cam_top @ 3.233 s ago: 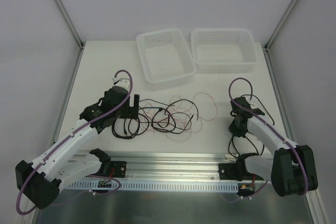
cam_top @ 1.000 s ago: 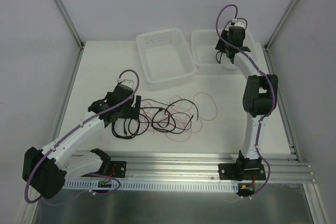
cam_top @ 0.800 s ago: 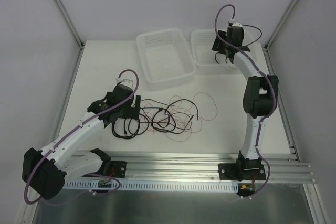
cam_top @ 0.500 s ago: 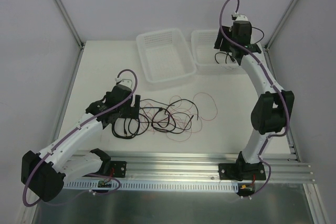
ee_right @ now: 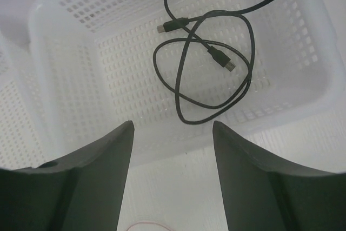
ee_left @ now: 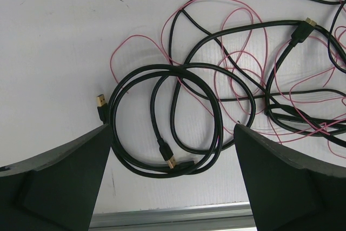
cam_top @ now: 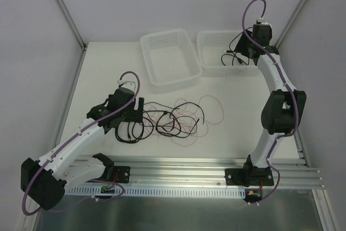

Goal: Untangle the cables

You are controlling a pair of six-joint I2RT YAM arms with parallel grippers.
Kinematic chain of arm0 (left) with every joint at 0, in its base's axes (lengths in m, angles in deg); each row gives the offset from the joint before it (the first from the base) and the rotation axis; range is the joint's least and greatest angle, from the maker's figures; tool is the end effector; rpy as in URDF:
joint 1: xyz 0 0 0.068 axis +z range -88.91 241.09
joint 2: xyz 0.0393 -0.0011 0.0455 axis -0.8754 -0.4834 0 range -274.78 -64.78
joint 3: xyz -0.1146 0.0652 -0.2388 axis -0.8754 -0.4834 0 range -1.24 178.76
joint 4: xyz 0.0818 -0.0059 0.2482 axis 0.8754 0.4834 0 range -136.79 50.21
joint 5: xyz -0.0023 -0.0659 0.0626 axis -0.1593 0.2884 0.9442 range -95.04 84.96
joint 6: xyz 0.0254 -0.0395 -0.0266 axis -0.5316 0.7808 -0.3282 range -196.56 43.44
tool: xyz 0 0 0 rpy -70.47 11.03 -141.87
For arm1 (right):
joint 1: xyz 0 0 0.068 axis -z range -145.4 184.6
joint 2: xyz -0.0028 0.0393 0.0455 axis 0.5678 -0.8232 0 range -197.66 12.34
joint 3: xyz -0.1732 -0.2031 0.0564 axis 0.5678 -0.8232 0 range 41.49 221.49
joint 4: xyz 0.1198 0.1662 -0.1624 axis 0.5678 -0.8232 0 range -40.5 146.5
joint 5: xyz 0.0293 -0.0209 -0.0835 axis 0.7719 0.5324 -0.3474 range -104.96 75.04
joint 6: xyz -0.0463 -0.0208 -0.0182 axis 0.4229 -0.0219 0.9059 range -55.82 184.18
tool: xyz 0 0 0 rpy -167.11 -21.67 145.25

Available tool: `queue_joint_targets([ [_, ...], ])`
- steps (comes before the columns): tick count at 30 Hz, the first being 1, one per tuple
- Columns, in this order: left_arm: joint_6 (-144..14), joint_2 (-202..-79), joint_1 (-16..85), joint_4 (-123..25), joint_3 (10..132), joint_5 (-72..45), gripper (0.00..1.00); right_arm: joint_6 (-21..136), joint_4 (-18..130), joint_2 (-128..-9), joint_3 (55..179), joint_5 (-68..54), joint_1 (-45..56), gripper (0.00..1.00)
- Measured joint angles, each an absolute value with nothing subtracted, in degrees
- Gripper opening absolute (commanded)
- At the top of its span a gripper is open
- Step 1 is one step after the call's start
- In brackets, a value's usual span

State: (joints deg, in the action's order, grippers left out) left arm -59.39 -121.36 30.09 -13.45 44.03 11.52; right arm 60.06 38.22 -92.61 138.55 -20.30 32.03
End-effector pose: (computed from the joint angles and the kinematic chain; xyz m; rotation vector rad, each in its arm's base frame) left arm 0.1796 -0.0961 0.2686 0.1385 2.3072 -0.0867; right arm 0.4370 0.0163 0.3460 0.0861 2.0237 -0.0208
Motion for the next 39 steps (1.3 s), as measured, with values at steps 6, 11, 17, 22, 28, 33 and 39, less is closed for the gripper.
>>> queue_joint_targets([
  [6,-59.4,-122.2,30.1,-13.4,44.0,11.5,0.96,59.0,40.9,-108.4,146.8,-18.6,32.5,0.54],
  [11,-59.4,-123.4,30.1,-13.4,44.0,11.6,0.96,58.2,42.9,-116.1,150.4,-17.6,32.2,0.37],
  [17,-59.1,-125.0,30.1,-13.4,44.0,11.1,0.96,57.0,46.7,-117.5,148.7,-14.7,31.9,0.01],
  [22,-59.1,-125.2,30.1,-13.4,44.0,10.1,0.96,56.0,51.5,-115.1,142.5,-8.2,31.2,0.01],
  [28,-59.1,-125.2,30.1,-13.4,44.0,9.9,0.96,51.2,56.4,-114.5,141.1,3.6,30.6,0.01],
  [33,-59.1,-125.2,30.1,-13.4,44.0,9.9,0.96,45.1,62.3,-114.5,140.9,11.4,30.4,0.02],
  [39,-59.1,-125.2,30.1,-13.4,44.0,9.9,0.96,39.9,64.9,-114.5,138.8,12.2,30.4,0.11],
])
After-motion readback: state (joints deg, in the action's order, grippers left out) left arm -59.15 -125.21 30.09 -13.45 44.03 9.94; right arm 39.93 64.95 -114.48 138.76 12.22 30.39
